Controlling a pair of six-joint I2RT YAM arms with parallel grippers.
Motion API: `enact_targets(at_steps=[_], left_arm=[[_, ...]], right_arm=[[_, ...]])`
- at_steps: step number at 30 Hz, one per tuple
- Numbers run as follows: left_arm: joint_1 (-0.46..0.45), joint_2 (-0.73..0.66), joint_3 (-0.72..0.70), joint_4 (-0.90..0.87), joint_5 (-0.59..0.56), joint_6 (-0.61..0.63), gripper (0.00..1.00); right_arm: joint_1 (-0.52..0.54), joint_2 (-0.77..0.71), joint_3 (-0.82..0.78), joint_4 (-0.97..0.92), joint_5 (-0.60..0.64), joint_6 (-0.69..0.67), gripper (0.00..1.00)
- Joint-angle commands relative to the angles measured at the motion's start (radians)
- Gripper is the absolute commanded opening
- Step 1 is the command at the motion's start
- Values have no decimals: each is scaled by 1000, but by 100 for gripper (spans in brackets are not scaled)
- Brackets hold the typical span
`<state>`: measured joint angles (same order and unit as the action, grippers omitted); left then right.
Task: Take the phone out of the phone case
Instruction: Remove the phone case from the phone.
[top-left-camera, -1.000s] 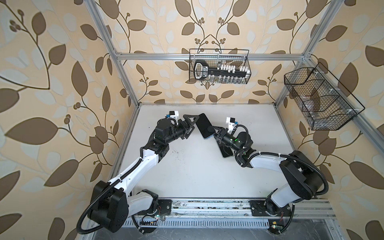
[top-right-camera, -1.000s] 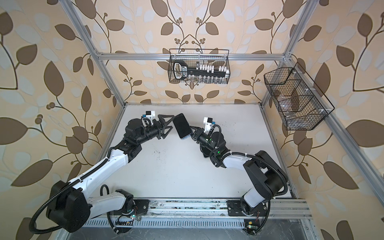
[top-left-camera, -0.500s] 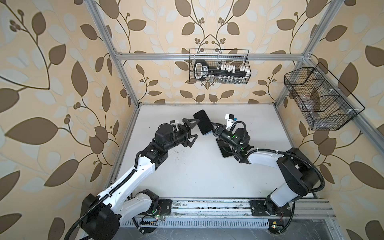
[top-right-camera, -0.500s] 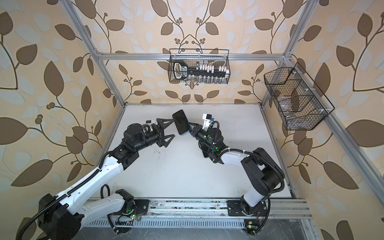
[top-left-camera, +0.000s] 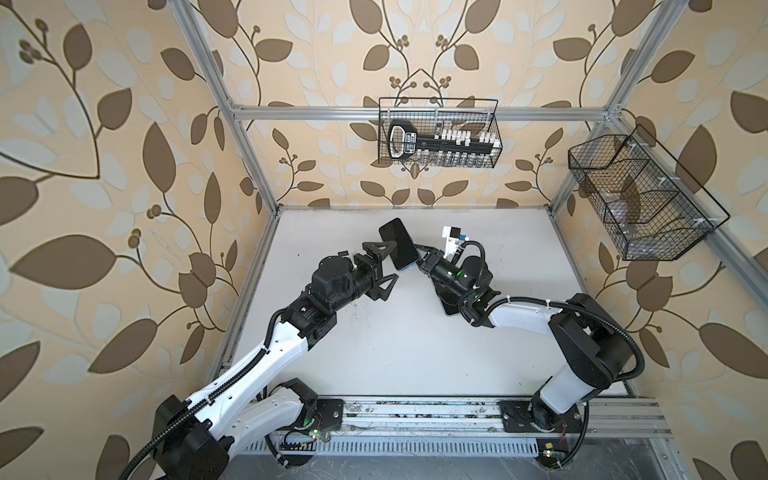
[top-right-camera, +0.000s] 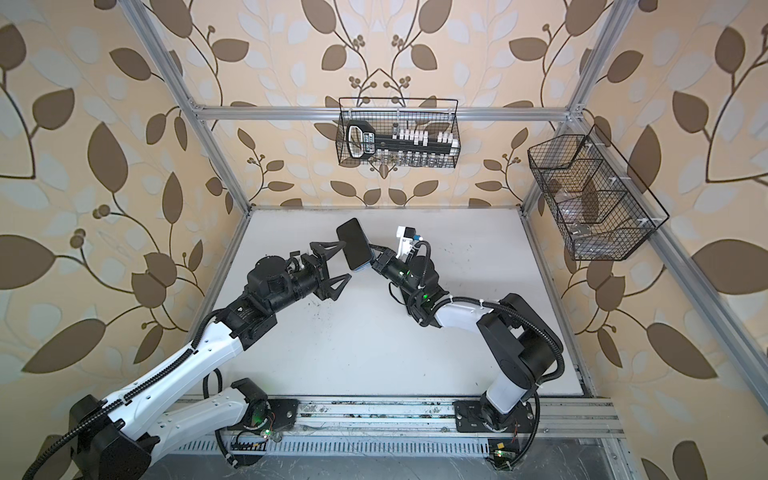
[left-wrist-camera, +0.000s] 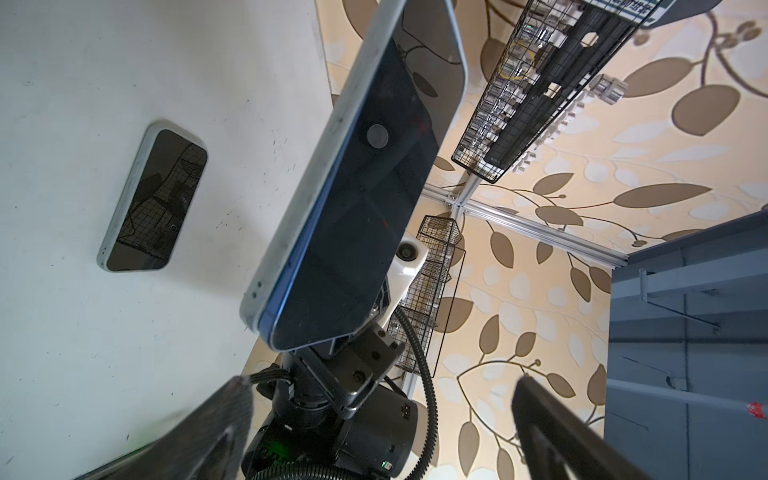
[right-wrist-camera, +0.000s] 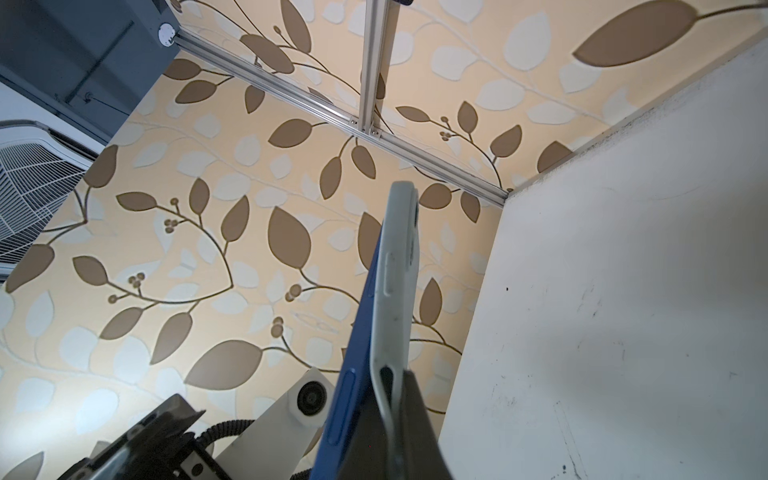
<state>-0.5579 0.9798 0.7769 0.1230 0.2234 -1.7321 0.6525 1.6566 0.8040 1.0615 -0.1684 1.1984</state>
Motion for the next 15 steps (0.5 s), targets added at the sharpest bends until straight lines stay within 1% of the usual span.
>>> enact_targets(at_steps=[1, 7, 10, 15], left_arm=[[-15, -6, -13, 33, -50, -15, 99], [-30, -7, -12, 16, -81, 7, 99], [-31, -6, -22, 39, -87, 1, 95], [-32, -3, -22, 65, -94, -4, 92]], right_arm=[[18, 1, 47, 78, 55, -18, 0], [54, 14, 62, 72, 106, -13, 0], [68, 21, 60, 72, 132, 3, 0], [85, 43, 51, 108, 159, 35, 0]])
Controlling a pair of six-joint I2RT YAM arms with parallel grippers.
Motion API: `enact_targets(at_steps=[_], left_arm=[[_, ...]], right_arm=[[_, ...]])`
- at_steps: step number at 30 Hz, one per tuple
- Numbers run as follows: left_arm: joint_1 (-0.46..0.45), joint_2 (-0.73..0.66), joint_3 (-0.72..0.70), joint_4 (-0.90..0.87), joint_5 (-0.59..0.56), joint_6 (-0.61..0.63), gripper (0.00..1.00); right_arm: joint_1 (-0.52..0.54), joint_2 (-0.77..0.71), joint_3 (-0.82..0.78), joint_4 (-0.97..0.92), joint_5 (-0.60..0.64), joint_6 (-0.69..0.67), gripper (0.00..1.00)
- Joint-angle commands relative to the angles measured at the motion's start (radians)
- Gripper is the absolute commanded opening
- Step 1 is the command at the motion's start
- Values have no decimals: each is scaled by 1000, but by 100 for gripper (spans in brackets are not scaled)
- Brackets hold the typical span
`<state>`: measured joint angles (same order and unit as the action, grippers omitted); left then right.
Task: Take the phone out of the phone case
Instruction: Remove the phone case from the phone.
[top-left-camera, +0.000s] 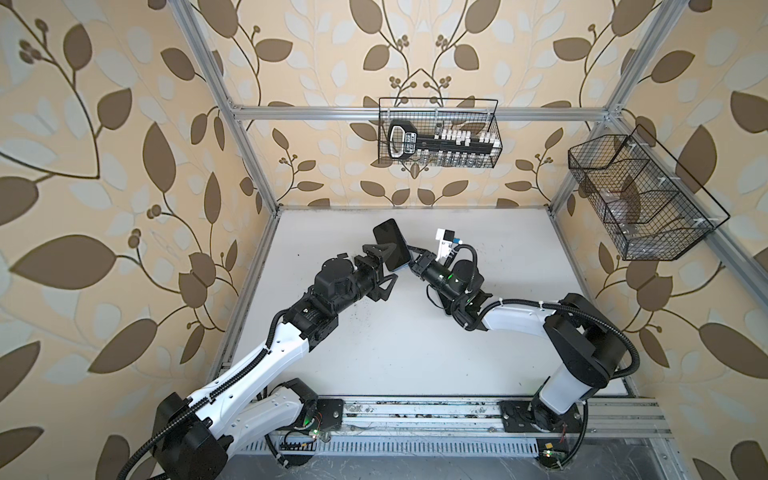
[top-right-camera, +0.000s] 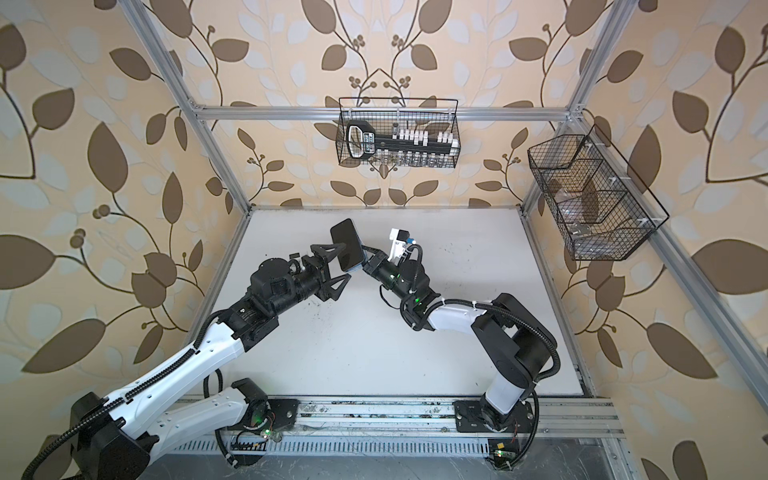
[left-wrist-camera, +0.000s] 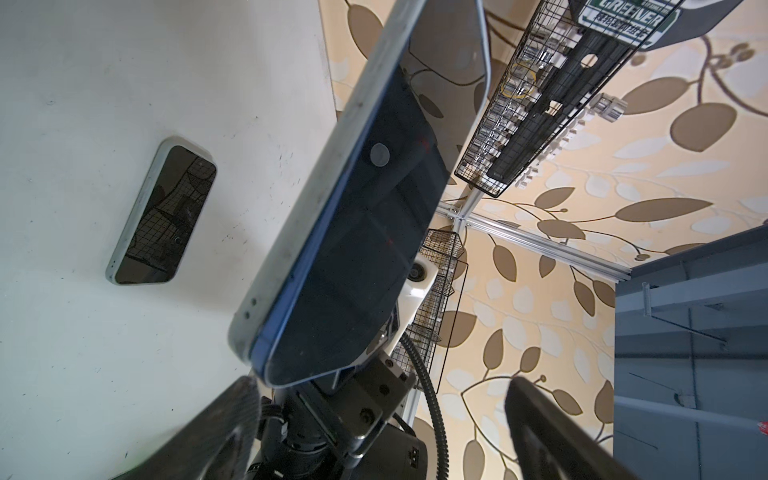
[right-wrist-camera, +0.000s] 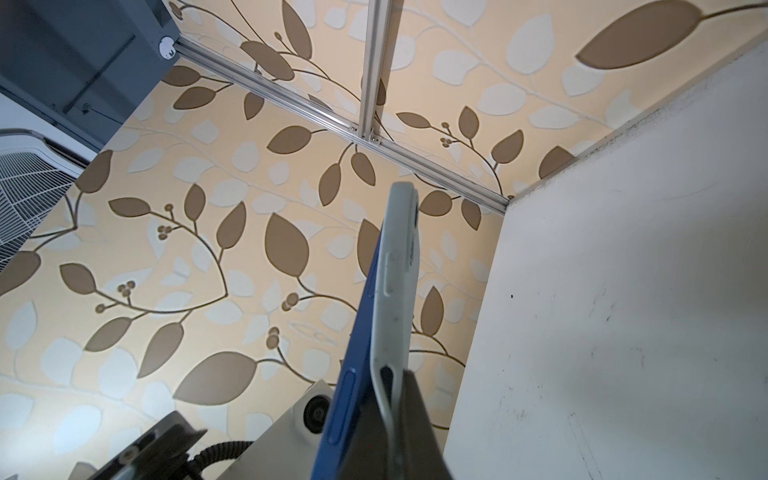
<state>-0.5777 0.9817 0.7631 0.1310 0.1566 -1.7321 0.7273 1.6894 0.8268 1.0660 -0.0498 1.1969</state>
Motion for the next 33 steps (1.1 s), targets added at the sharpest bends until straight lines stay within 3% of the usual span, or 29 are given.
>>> enact_targets(at_steps=[1, 33], left_arm=[[-11, -3, -8, 58, -27, -2, 92], [-12, 6, 10, 69, -52, 37, 91]], right_arm=[[12, 14, 28, 107, 42, 41, 0], [40, 35, 5, 160, 64, 63, 0]])
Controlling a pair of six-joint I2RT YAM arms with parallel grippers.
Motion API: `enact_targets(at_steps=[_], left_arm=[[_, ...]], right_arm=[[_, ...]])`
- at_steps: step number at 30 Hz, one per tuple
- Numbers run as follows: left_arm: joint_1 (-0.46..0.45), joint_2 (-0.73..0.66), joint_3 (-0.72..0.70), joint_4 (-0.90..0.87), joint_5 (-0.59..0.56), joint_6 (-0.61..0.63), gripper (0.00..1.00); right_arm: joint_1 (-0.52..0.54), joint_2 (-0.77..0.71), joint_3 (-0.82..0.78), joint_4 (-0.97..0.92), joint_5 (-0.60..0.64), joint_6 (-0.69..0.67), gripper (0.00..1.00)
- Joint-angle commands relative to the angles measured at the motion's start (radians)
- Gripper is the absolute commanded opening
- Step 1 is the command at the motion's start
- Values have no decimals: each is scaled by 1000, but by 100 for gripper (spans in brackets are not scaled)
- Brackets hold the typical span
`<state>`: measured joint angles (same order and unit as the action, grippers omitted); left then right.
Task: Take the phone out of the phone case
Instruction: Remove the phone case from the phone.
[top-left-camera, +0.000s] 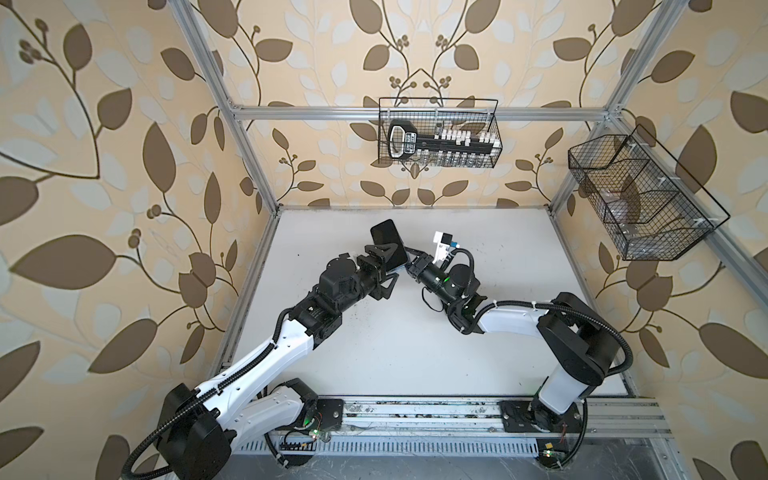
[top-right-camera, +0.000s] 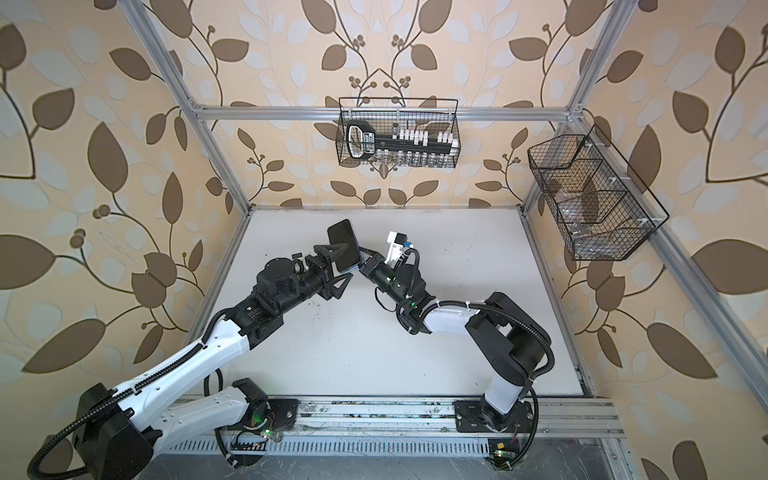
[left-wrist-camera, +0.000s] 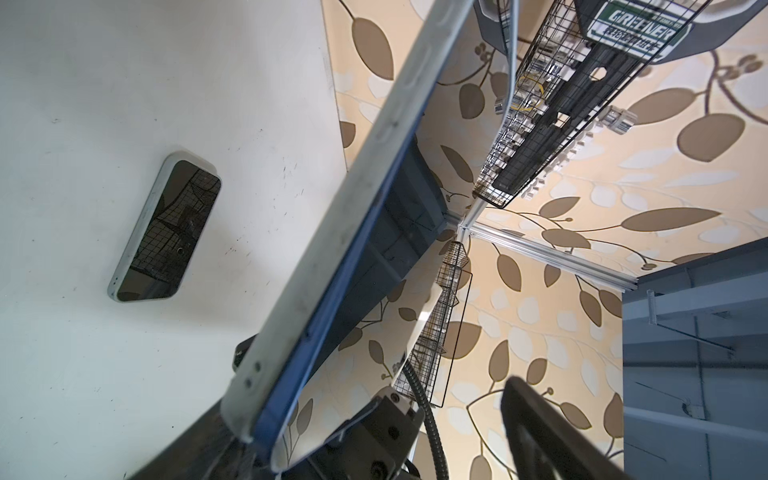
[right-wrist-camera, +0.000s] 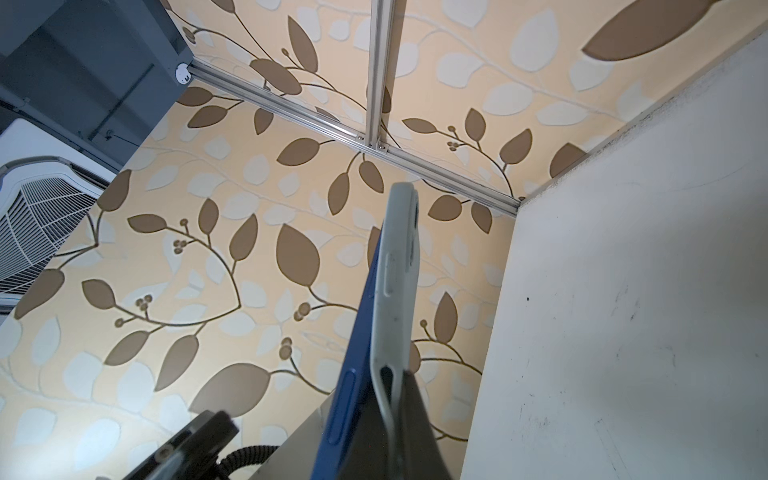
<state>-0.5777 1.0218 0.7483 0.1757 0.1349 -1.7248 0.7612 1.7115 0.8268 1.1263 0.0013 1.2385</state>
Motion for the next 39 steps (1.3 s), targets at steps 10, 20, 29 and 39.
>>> enact_targets(at_steps=[10, 20, 29, 39], left_arm=[[-13, -45, 43, 19, -15, 31, 91], [-16, -40, 38, 14, 2, 24, 94], [-35, -43, 26, -14, -5, 31, 96], [-37, -15, 14, 38, -25, 48, 93]], right_arm=[[6, 24, 16, 92, 11, 13, 0], [0, 52, 32, 102, 16, 25, 0], [-7, 81, 48, 120, 9, 51, 0], [3, 63, 21, 141, 17, 64, 0]])
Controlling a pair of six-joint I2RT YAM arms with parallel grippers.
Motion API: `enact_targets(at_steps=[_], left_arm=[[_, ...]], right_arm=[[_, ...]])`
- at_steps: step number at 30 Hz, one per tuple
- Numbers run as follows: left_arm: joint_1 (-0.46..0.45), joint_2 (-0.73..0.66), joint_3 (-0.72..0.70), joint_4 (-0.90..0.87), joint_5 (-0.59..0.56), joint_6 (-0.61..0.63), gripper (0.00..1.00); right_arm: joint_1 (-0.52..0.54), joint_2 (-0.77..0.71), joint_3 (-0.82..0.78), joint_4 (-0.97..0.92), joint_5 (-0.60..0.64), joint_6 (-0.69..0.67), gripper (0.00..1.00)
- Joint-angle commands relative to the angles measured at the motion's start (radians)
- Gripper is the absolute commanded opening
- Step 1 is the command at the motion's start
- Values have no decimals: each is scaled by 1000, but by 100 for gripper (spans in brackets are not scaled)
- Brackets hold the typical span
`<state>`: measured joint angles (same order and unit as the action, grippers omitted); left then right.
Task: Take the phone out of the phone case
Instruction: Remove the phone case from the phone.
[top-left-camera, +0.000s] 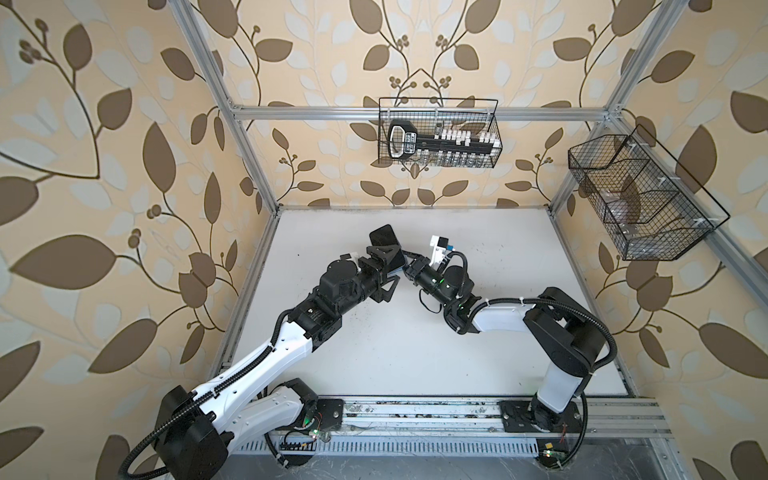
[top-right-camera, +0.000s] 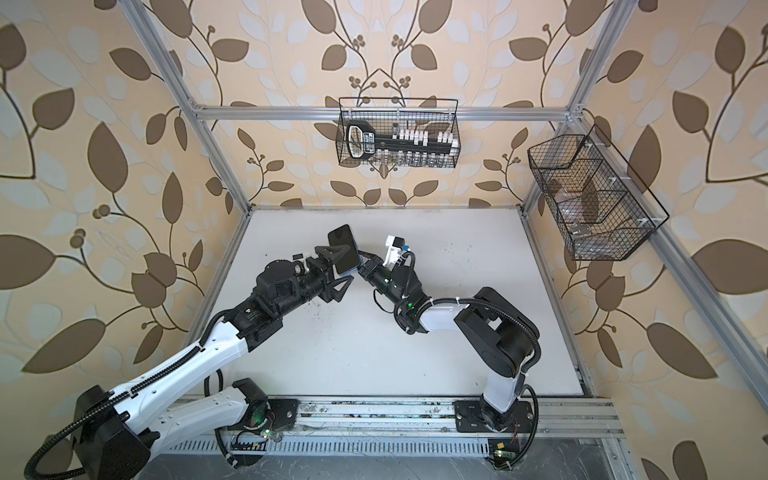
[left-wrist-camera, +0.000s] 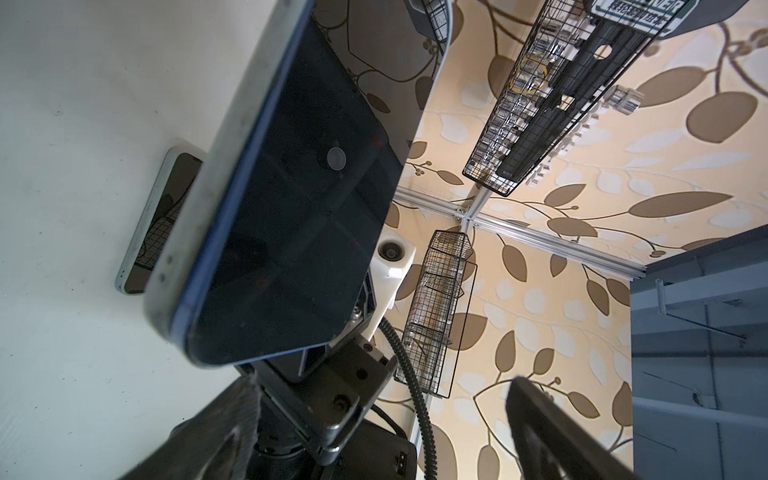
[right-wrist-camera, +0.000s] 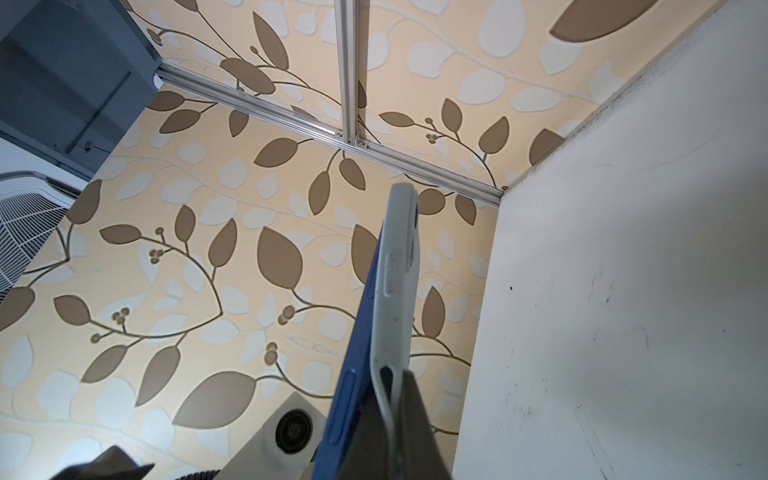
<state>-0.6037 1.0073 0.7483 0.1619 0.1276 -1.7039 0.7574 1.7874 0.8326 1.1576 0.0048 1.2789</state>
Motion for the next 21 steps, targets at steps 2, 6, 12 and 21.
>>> enact_targets(at_steps=[2, 6, 12, 21], left_arm=[[-9, 1, 15, 48, -23, 33, 93], [-9, 5, 13, 51, -31, 39, 92], [-9, 2, 13, 60, -45, 50, 91], [-8, 2, 16, 54, -68, 71, 90]], right_arm=[[7, -18, 10, 115, 15, 27, 0], [10, -28, 3, 119, 17, 30, 0], [17, -36, -2, 122, 17, 30, 0], [20, -40, -22, 142, 26, 42, 0]])
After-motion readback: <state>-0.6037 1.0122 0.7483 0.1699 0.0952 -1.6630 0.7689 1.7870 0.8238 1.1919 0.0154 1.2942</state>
